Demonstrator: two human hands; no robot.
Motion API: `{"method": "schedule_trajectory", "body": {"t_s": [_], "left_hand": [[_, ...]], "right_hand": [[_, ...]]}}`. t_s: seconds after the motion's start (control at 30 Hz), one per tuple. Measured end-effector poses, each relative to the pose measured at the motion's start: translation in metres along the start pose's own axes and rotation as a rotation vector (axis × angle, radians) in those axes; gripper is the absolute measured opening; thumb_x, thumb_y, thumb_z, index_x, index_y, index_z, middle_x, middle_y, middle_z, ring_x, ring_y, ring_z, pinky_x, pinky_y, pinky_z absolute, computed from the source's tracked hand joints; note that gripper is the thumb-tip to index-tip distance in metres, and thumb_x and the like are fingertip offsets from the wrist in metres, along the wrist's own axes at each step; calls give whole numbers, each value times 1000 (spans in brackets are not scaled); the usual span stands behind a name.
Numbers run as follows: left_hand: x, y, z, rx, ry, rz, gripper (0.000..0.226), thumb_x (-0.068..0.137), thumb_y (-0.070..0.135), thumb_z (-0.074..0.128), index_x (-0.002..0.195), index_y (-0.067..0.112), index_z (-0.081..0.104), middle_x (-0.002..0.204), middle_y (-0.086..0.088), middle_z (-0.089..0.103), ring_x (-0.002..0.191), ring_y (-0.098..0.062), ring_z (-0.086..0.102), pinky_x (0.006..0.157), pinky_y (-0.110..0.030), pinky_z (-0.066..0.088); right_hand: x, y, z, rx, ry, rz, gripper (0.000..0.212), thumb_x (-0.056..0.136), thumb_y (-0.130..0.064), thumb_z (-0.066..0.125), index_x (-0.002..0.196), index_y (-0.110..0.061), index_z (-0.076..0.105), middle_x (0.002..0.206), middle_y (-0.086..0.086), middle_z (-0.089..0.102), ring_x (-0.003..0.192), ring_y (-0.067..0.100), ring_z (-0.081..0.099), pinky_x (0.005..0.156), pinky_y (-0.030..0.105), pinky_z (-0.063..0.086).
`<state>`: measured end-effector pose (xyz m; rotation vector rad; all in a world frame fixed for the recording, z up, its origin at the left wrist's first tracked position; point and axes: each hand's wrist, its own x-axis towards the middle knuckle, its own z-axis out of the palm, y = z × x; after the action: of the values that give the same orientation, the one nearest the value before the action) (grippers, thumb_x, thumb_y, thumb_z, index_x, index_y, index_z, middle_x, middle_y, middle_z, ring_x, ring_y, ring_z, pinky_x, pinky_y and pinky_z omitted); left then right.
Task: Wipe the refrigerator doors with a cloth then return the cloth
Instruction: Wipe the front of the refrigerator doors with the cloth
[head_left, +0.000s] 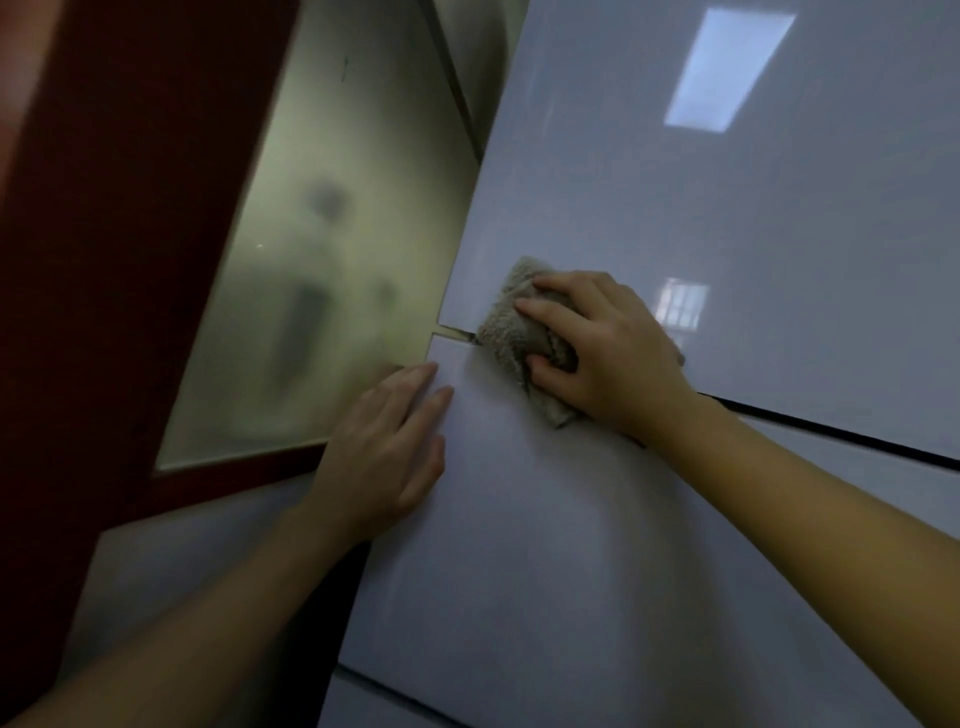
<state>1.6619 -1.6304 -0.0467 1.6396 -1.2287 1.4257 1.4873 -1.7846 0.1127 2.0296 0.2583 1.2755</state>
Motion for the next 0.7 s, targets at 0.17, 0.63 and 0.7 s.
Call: {"method": "schedule_trajectory", "body": {"t_s": [0.17, 0.63, 0.7], "left_hand": [[-1, -2, 4, 2, -25, -10, 54, 96, 33, 42, 143, 6, 50, 153, -17, 42, 140, -32, 42, 113, -38, 35], [-6, 4, 11, -27, -2, -25, 57, 97, 37, 40, 143, 3, 47, 156, -19, 39, 144, -33, 37, 112, -41, 36], [-7, 3, 9, -6, -15, -18, 58, 97, 37, 40, 145, 4, 46, 155, -19, 39, 144, -33, 37, 113, -41, 35]], "right_hand": [[25, -29, 23, 24, -56, -29, 56, 82, -40, 66, 133, -17, 65, 138, 10, 60, 124, 34, 56, 96, 46, 49], [-23, -8, -1, -4, -19, 38, 52, 83, -38, 69, 132, -19, 68, 138, 11, 61, 121, 36, 58, 96, 48, 48], [1, -30, 18, 10, -46, 29, 54, 82, -40, 66, 132, -20, 67, 137, 11, 61, 122, 36, 57, 96, 47, 47]]}}
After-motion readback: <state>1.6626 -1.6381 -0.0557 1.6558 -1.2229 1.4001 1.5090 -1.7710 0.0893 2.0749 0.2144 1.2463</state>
